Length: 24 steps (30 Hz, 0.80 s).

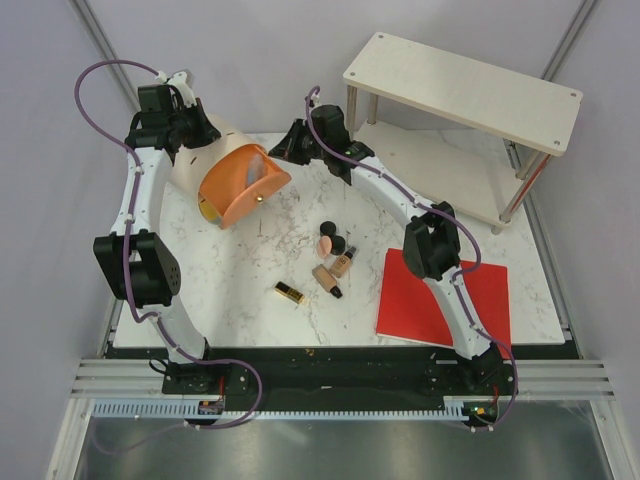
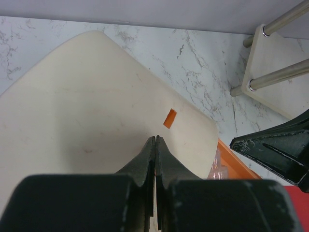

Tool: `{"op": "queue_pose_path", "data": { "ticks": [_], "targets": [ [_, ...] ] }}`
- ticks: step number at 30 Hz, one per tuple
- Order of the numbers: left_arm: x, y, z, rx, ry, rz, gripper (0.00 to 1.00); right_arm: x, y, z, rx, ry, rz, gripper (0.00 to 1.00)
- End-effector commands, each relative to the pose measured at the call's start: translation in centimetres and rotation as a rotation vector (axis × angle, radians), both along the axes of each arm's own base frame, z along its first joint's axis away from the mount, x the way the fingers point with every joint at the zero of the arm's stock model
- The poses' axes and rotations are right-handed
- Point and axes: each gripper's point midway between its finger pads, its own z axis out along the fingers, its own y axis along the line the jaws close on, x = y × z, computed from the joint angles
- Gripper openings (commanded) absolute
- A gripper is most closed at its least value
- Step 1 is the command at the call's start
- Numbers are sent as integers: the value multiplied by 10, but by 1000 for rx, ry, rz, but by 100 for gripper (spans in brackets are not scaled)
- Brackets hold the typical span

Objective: Organize the makeup

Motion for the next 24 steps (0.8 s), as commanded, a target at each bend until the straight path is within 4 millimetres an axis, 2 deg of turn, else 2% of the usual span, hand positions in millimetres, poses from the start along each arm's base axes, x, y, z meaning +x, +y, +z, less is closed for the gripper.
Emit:
{"op": "queue_pose_path", "data": {
  "ticks": [1, 2, 4, 5, 6, 7, 8, 9, 10, 11, 12, 14, 18, 22, 24],
  "targets": [
    [-32, 6, -70, -3, 281, 25, 2, 11, -21, 51, -3, -135, -104, 0],
    [-32, 5, -70, -2, 279, 23, 2, 11, -26, 65, 5, -155, -119, 0],
    [-33, 5, -70, -5, 281, 23, 2, 21, -43, 65, -16, -166, -174, 0],
    [-33, 6, -71, -5, 282, 25, 2, 20, -50, 76, -13, -178, -188, 0],
    [-32, 5, -70, -3, 280, 24, 2, 24, -61, 76, -21, -177, -213, 0],
    [-32, 5, -69, -4, 279, 23, 2, 24, -66, 66, -41, -160, -219, 0],
    [-32, 6, -69, -5, 278, 25, 2, 21, -75, 73, -50, -172, -225, 2],
    [-32, 5, -69, -4, 278, 23, 2, 23, -85, 71, -62, -169, -234, 3],
    [-32, 5, -69, -7, 280, 24, 2, 19, -89, 57, -86, -143, -223, 5],
    [-31, 5, -69, -5, 276, 22, 2, 12, -95, 58, -108, -141, -213, 5],
    [-32, 5, -68, -6, 276, 22, 2, 8, -98, 47, -133, -121, -199, 6],
    [-31, 5, -68, -6, 275, 22, 2, -9, -96, 39, -168, -88, -127, 0],
    [-31, 5, -71, -11, 281, 22, 2, -39, -85, 13, -193, -1, -4, 0],
    [-31, 4, -72, -17, 286, 19, 2, -58, -71, -8, -205, 64, 56, 0],
    [-30, 3, -71, -17, 283, 17, 2, -67, -62, -11, -201, 87, 88, 0]
  ]
}}
